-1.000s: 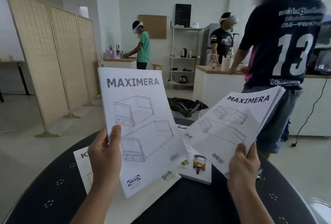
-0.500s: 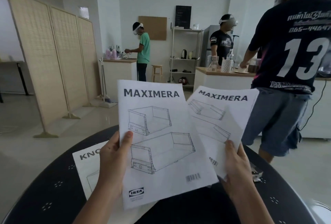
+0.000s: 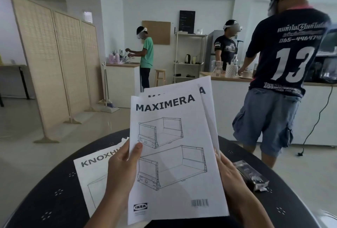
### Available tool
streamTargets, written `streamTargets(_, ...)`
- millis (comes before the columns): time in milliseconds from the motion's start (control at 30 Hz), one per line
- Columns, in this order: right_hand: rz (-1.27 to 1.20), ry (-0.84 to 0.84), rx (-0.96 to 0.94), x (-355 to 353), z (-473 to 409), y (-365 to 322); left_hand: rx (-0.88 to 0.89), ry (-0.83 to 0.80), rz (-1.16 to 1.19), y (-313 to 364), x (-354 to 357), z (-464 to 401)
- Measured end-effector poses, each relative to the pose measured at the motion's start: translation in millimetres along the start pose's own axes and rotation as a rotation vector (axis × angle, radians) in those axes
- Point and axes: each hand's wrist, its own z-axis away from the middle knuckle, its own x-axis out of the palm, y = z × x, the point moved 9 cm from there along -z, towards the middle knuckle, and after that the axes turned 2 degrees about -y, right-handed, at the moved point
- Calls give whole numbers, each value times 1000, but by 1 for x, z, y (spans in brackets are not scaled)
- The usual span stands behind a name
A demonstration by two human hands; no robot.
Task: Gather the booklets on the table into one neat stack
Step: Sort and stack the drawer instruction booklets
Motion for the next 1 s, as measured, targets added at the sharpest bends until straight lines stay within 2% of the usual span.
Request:
streamTargets(167, -1, -145, 55, 19, 8, -1, 92, 59, -29, 14, -8, 2)
streamTargets(267, -64, -193, -67, 25, 7, -12, 213, 71, -61, 25, -7, 7)
streamTargets(400, -102, -42, -201, 15, 7, -20, 329, 25, -94, 37, -1, 11)
streamTargets(533, -126, 66, -281, 11, 13, -31, 251, -118, -47, 26, 12, 6)
streamTargets(600, -106, 94, -288, 10, 14, -33, 240, -131, -58, 22, 16, 6)
streamTargets(800, -109, 162, -329, 3, 16, -45, 356, -97, -103, 35, 21, 14)
streamTargets(1000, -66, 190, -299, 9, 16, -36, 258, -144, -85, 17, 29, 14)
